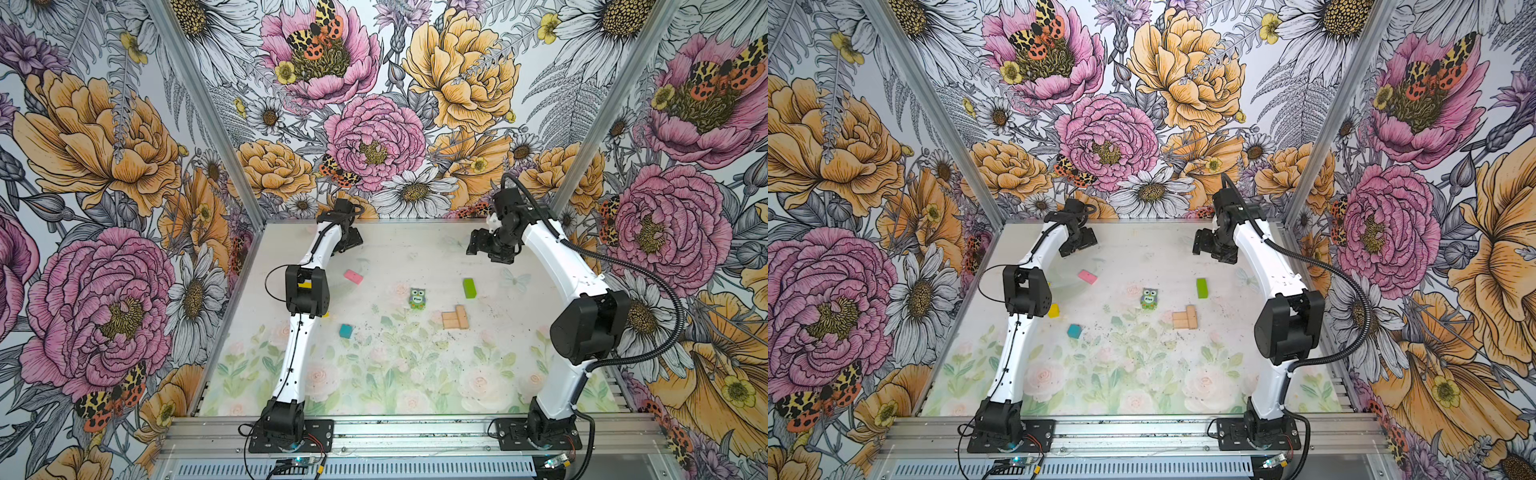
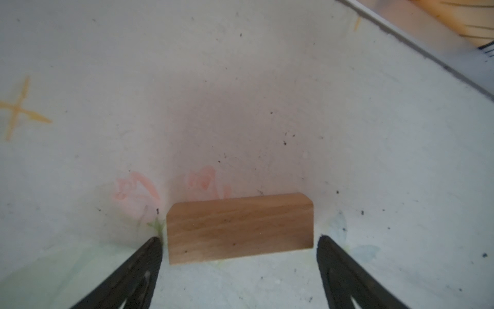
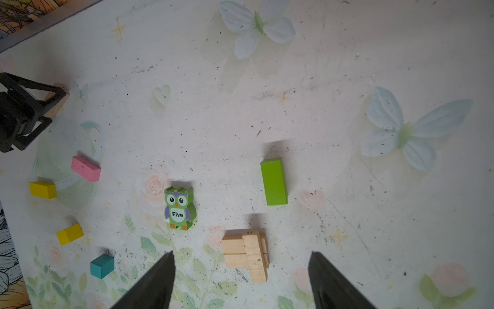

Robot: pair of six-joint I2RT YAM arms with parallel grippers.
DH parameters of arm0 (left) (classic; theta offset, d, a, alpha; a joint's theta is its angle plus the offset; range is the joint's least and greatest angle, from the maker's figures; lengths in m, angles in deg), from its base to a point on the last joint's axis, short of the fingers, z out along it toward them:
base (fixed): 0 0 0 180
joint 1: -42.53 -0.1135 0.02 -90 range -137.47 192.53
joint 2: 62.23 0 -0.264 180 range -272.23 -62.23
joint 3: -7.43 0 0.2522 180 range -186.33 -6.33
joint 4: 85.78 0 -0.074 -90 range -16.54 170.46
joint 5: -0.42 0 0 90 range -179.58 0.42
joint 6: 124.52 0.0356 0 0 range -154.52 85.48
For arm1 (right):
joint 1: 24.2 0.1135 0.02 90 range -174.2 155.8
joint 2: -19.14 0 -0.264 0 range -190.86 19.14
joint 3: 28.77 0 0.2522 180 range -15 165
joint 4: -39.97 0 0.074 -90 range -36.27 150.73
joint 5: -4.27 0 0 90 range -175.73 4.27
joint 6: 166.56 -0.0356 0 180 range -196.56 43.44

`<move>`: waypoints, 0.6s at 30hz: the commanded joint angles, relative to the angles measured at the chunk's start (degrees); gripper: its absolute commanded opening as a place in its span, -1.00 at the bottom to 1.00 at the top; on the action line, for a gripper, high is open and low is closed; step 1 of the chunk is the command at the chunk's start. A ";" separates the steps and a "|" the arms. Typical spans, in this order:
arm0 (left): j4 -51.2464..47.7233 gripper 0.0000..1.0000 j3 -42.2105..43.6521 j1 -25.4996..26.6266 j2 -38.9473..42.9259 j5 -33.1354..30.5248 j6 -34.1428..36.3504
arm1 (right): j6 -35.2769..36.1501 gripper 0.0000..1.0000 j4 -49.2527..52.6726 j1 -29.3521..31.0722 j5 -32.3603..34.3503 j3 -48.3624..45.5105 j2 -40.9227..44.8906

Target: Build the wood block tower

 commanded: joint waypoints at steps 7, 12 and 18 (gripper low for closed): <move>0.13 0.69 -0.49 -0.52 -0.53 -0.03 0.93 | 0.01 0.61 0.10 -0.18 -0.80 -0.39 2.01; 0.10 0.58 -0.44 -0.49 -0.53 0.16 1.47 | -0.01 0.61 0.10 -0.19 -0.88 -0.38 2.10; 0.11 0.53 -0.42 -0.20 0.07 -0.44 3.09 | 0.09 0.61 0.18 -0.18 -0.96 -0.08 2.16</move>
